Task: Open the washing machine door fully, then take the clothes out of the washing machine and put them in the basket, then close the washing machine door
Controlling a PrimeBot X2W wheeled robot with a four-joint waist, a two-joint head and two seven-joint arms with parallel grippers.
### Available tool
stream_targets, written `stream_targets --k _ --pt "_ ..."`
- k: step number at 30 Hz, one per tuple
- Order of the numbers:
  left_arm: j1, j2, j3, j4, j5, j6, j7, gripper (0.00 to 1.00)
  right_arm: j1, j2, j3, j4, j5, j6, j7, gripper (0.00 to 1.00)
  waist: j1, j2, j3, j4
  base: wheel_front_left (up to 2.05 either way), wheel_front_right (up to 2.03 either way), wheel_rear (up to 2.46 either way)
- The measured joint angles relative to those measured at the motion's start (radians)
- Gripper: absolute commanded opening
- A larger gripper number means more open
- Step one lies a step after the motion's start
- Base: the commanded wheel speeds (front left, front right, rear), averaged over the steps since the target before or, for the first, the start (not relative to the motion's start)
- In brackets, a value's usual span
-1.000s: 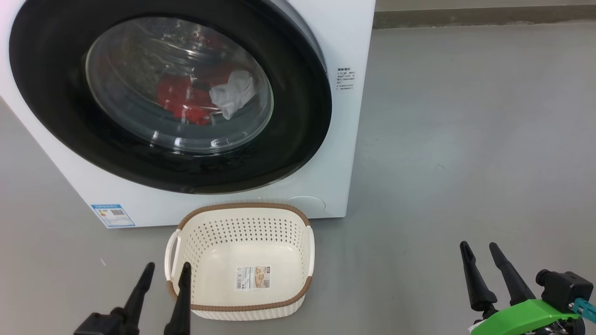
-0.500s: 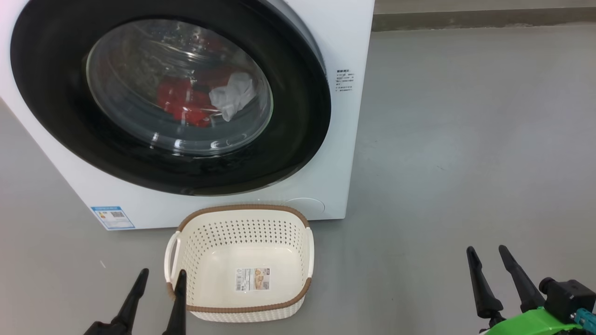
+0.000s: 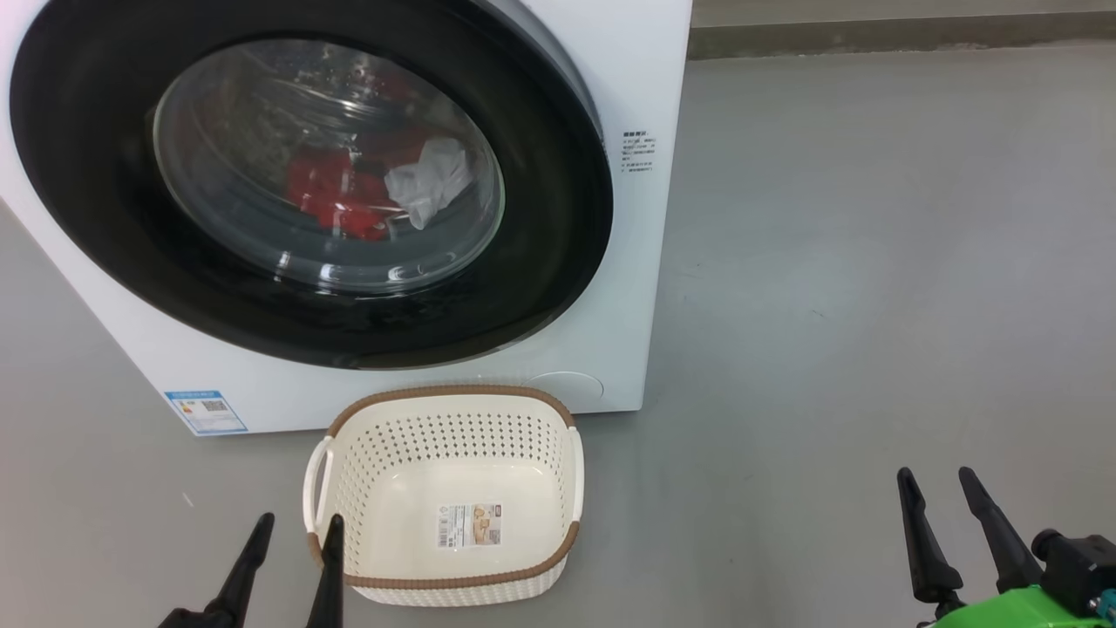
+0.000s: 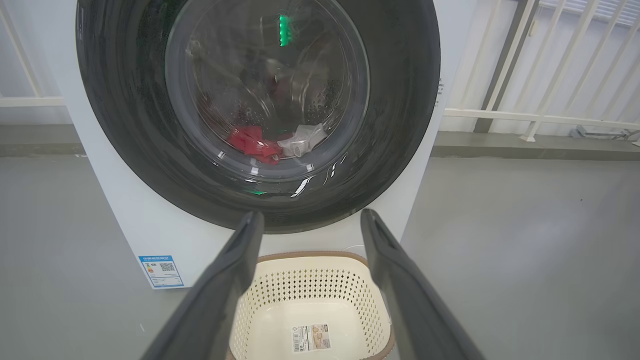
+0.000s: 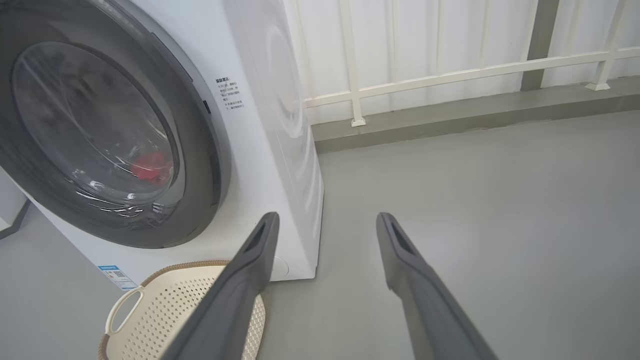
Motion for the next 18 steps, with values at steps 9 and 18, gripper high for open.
stream_targets --k 9,18 --pt "0.0 0.0 0.001 0.013 -0.001 0.0 0.0 1.0 0.016 0.005 -0.01 0.001 0.0 0.0 0.0 1.0 0.0 0.0 -0.003 -0.001 0.0 0.0 0.0" --pt "0.0 -0.001 0.002 0.018 -0.001 -0.001 0.0 1.0 0.016 0.008 -0.01 0.002 -0.015 0.0 0.0 1.0 0.0 0.0 -0.011 -0.001 0.0 0.0 0.0"
